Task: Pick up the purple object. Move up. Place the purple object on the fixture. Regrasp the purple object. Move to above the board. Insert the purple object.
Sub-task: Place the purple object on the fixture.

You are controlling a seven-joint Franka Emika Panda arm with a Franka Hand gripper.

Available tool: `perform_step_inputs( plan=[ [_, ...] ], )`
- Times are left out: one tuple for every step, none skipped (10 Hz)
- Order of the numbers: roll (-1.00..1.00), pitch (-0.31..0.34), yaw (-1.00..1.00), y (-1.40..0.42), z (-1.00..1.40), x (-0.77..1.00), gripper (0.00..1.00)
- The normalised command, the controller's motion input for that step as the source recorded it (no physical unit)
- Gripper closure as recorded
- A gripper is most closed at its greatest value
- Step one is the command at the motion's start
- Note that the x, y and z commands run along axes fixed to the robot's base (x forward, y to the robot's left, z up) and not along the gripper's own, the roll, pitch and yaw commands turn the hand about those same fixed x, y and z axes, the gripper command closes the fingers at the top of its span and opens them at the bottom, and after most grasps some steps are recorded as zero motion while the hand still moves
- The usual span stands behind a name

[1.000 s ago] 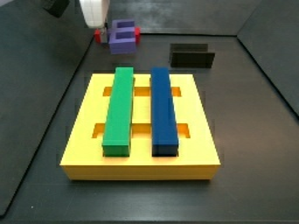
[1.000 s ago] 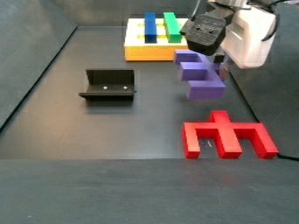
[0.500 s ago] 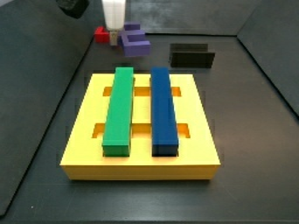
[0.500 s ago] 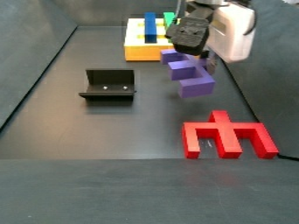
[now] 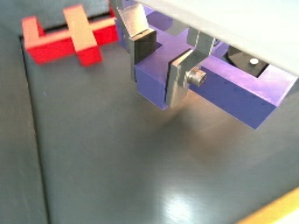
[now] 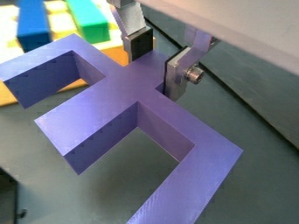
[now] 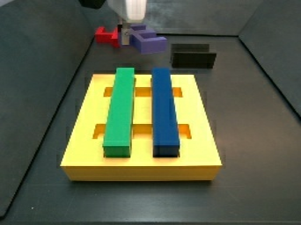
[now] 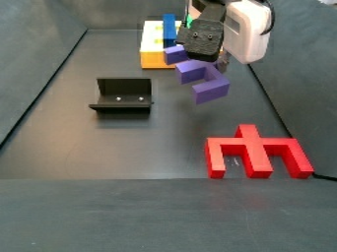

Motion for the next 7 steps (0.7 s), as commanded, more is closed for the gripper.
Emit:
perform_step_inputs(
  plan=[
    [-0.74,0.040,0.40,-0.16,0.13,0.35,1.00],
    [-0.75,0.046,0.22,-0.06,0.14,0.55,1.00],
    [-0.74,0.051,0.24,-0.06,0.16,0.52,1.00],
    [-0.70,0.069,0.32,-0.07,0.21,0.45,1.00],
    [-0.71,0.197,0.21,-0.05,0.10,0.61,1.00],
    [-0.71,0.206,0.23,-0.06,0.09,0.58,1.00],
    [-0.71,0.229,0.29,-0.07,0.10,0.52,1.00]
  ],
)
